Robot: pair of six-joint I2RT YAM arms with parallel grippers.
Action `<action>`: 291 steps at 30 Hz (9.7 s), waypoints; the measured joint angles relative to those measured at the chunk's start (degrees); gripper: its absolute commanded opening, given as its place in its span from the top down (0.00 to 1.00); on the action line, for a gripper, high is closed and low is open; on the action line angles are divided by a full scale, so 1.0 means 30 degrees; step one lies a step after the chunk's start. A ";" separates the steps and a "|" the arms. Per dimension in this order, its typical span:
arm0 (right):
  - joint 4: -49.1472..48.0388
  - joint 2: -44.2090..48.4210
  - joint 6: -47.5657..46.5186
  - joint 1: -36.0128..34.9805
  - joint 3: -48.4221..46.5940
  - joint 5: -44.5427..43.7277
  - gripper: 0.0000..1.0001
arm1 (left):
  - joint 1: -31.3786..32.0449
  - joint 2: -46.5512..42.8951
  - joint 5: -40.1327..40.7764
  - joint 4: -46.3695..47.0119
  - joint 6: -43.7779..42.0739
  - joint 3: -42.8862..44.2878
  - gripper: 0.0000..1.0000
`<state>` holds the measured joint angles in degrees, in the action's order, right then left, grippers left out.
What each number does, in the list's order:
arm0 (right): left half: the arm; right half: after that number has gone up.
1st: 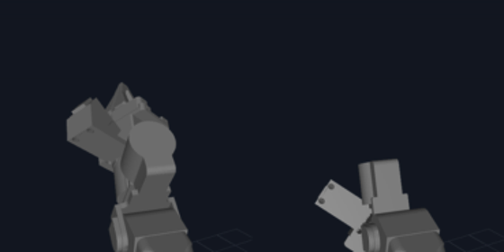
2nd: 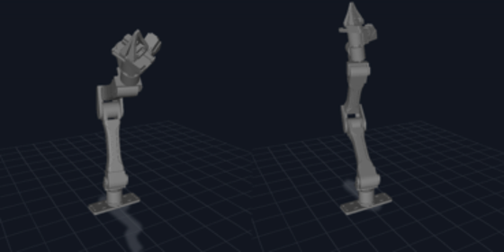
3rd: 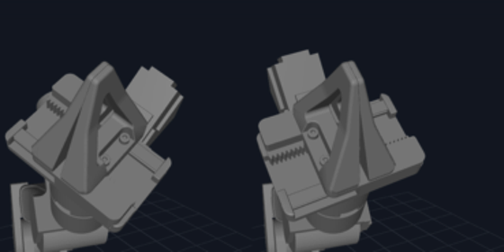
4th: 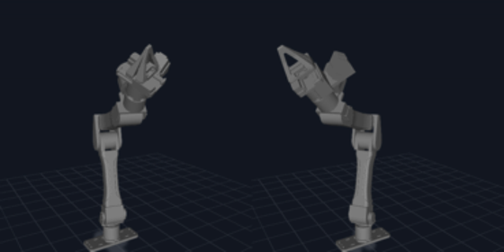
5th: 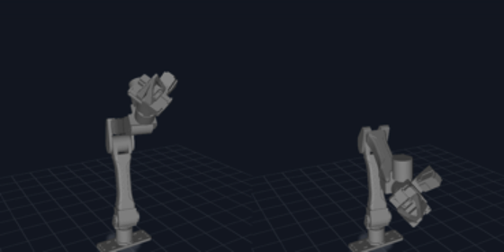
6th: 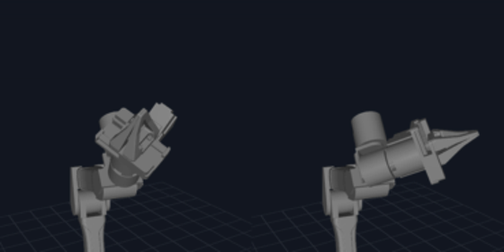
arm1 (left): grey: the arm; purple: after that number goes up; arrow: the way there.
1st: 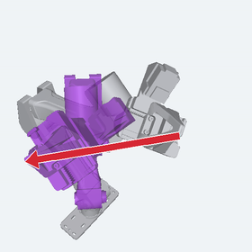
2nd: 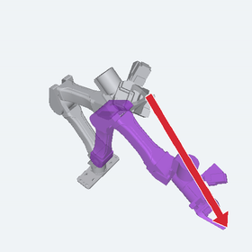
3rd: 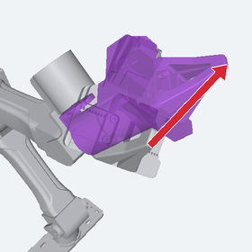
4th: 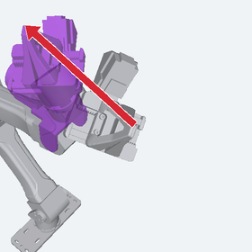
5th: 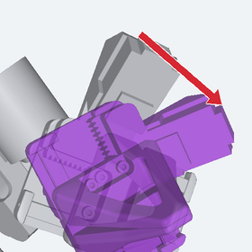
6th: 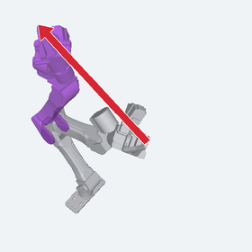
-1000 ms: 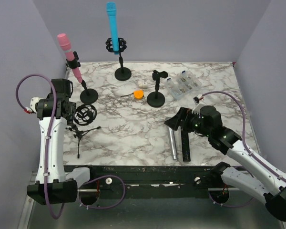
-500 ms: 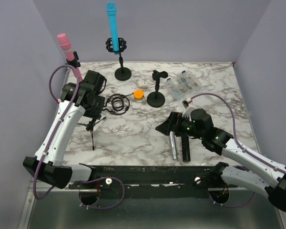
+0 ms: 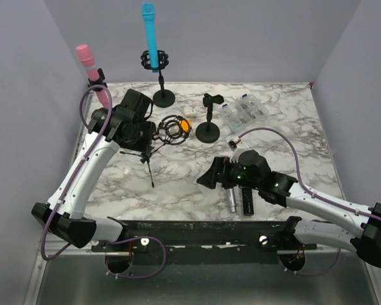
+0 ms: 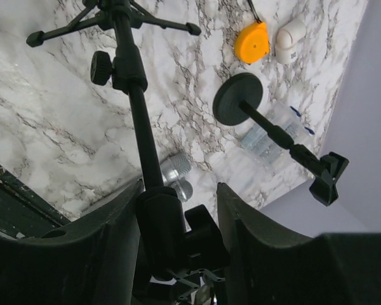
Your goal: Remove the microphone from the stand
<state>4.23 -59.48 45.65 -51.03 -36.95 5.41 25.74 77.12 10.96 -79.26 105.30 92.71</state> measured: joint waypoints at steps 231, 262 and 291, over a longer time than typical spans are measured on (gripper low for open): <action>0.0058 0.2040 -0.1027 -0.0262 0.1064 -0.2943 0.00 | -0.6062 -0.4226 -1.0528 2.1121 -2.5383 -0.9770 0.65; 0.0058 0.2229 -0.1020 -0.0262 0.1064 -0.2943 0.00 | -0.4532 -0.5100 -0.6987 2.4028 -2.6425 -1.2422 0.92; -0.0102 0.1945 -0.1013 -0.0262 0.1129 -0.2929 0.00 | -0.9114 -0.6499 -1.2815 2.4910 -2.6024 -1.7267 0.29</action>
<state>3.92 -53.65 42.61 -51.81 -33.56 -3.38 -1.61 57.63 -27.49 -4.54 27.22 40.91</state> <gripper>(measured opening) 0.998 0.773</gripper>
